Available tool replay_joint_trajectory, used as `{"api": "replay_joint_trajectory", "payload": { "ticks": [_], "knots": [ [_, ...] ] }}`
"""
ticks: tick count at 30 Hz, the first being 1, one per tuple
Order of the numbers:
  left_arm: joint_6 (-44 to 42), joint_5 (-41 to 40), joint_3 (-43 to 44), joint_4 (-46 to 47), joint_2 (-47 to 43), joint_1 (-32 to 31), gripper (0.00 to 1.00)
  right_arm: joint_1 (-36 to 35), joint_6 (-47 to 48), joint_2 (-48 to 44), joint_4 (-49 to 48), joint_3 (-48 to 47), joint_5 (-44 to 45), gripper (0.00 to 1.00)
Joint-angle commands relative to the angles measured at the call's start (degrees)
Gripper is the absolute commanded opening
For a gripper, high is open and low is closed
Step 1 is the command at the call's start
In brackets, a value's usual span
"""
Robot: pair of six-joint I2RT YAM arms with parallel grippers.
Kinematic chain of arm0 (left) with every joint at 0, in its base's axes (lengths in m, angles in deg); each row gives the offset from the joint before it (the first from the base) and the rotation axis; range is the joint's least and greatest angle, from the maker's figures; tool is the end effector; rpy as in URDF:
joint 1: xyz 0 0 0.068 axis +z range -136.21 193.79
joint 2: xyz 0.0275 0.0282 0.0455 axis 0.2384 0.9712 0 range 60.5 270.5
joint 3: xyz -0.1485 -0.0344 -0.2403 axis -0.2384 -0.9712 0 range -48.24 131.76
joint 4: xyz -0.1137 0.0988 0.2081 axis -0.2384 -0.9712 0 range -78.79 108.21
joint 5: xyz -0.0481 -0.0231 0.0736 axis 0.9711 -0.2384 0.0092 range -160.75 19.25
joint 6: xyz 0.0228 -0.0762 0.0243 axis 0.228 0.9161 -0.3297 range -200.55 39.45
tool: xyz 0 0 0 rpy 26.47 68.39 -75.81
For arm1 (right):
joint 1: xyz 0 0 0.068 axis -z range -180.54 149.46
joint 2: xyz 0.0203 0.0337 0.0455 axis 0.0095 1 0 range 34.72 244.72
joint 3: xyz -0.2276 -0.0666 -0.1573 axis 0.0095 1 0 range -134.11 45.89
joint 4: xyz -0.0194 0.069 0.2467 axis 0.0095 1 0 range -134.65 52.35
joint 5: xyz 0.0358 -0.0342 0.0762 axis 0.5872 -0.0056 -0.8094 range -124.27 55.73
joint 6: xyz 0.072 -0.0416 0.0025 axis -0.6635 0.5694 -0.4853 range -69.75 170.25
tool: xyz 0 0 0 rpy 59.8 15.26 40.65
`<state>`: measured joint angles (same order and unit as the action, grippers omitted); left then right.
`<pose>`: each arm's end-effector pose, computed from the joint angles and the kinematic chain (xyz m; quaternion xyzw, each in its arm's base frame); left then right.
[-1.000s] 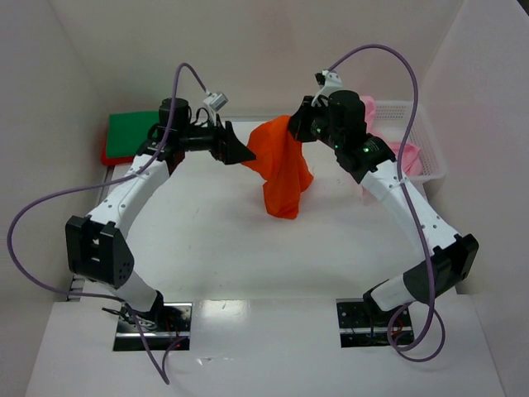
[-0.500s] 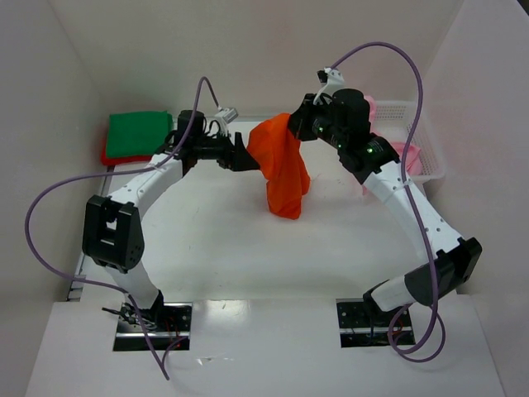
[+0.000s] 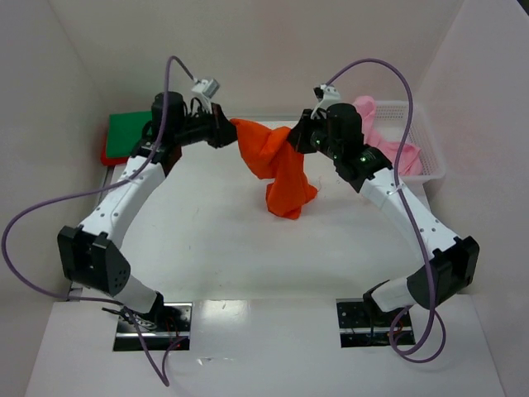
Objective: Fold and stack the t-shirts
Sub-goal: Flatten out the tshirt
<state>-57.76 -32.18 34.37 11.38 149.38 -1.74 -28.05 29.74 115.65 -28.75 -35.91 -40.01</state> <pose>0.3610 -0.1472 0.3934 0.1582 0.7507 -0.4370 0.4695 0.3131 0.1714 0.4119 -0.0787 0.7892 0.2836 0.5391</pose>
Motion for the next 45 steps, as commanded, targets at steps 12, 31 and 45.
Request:
{"api": "replay_joint_trajectory", "payload": {
  "ticks": [12,31,45],
  "knots": [
    [-7.05,-13.16,38.83,-24.17,2.60,0.32,0.00,-0.18,-2.68,-0.07,-16.59,14.99,0.20,0.76],
    [-5.30,-30.12,45.17,-33.25,-6.88,1.47,0.00,-0.18,-5.06,20.84,-20.03,8.67,-2.69,0.99],
    [-4.77,-34.35,40.26,-33.78,-13.64,1.47,0.00,-2.10,-5.15,28.23,-20.65,4.99,-6.74,0.99]
  ]
}}
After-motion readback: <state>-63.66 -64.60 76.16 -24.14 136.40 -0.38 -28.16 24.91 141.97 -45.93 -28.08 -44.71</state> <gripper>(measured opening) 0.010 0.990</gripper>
